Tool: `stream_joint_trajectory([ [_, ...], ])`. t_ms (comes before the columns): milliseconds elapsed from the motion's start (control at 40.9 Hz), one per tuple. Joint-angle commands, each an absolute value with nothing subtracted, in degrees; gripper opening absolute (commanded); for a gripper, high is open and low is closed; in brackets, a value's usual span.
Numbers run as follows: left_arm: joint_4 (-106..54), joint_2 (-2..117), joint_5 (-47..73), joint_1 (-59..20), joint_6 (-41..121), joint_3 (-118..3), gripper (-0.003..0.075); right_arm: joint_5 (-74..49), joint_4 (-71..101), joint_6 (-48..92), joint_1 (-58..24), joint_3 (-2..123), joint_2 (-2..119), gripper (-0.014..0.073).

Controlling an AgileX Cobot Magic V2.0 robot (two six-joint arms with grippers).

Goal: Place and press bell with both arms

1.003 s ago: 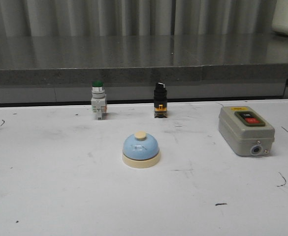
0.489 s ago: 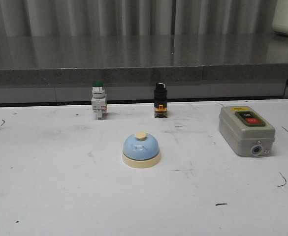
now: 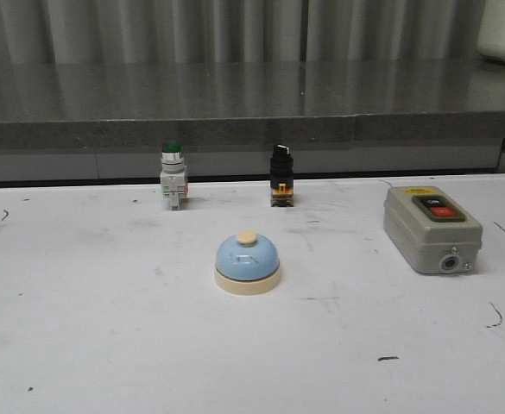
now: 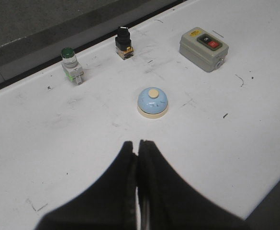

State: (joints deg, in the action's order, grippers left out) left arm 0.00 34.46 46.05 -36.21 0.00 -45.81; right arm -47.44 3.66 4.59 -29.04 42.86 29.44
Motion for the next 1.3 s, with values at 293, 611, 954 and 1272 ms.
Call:
stream_joint_trajectory([
  [293,0.0,31.84,40.07,-33.76,-0.39,-44.76,-0.002,-43.52,3.3,5.12,-28.7,44.22,29.6,-0.0069],
  [611,0.0,20.44,19.96,-13.97,-0.39,-26.21,-0.002,-43.57,3.3,5.12,-28.7,44.22,29.6,-0.0069],
  [954,-3.7,4.62,4.54,-2.3,-0.39,-5.4,-0.002,-43.57,3.3,5.12,-28.7,44.22,29.6,-0.0069],
  [1272,-3.74,-1.38,-0.76,1.03,-0.39,1.65,-0.002,-43.51,3.3,5.12,-28.7,44.22,29.6,-0.0069],
])
